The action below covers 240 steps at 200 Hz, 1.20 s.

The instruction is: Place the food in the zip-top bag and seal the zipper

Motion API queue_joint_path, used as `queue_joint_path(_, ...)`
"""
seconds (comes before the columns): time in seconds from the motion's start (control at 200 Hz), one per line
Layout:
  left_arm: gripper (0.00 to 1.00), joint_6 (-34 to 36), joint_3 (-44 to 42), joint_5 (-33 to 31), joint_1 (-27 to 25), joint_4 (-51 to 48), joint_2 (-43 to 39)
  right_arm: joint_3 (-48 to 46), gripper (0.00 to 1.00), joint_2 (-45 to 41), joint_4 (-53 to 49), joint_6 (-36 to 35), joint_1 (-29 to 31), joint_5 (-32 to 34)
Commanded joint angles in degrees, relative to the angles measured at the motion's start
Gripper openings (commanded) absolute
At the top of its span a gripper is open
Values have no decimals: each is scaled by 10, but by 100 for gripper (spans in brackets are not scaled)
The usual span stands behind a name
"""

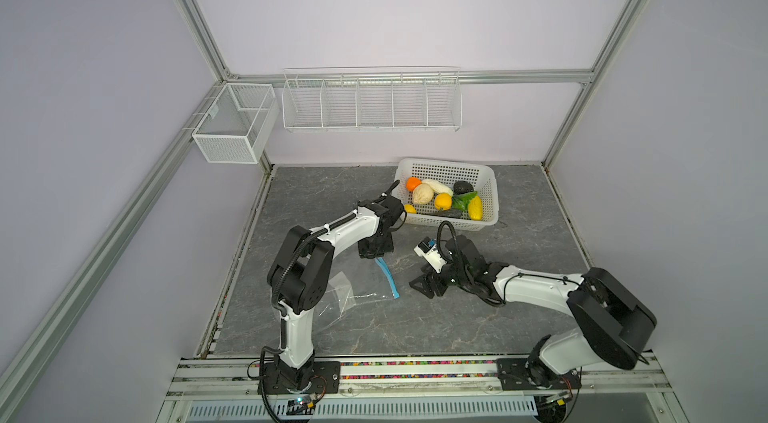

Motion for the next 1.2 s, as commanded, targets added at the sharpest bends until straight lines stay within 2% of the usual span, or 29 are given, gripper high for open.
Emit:
queue_joint_path(0.0, 0, 0, -14, -3, -2, -11, -6, 10, 75, 3, -9, -7, -4, 5)
queue_joint_path(0.3, 0, 10, -9, -13, -2, -25, -54, 35, 76, -13, -36, 42, -4, 15)
queue_joint_path(0.425, 0, 27, 12, -25, -2, -46, -89, 66, 77, -1, -60, 47, -9, 54)
queue_joint_path(0.555, 0, 43, 28, -33, -2, -50, -124, 100, 77, 14, -64, 101, -25, 60)
queue_joint_path(0.74, 0, 78, 27, -40, -2, -24, -162, 184, 74, 42, -119, 155, -45, 42)
queue_joint_path(0.82, 0, 91, 23, -39, -2, -12, -172, 218, 70, 61, -144, 188, -45, 33)
queue_joint_path(0.985, 0, 113, 20, -26, -5, 10, -197, 234, 70, 77, -115, 245, -44, 14)
queue_joint_path(1.194, 0, 147, 30, 2, -10, 15, -214, 265, 70, 111, -84, 282, -44, -31)
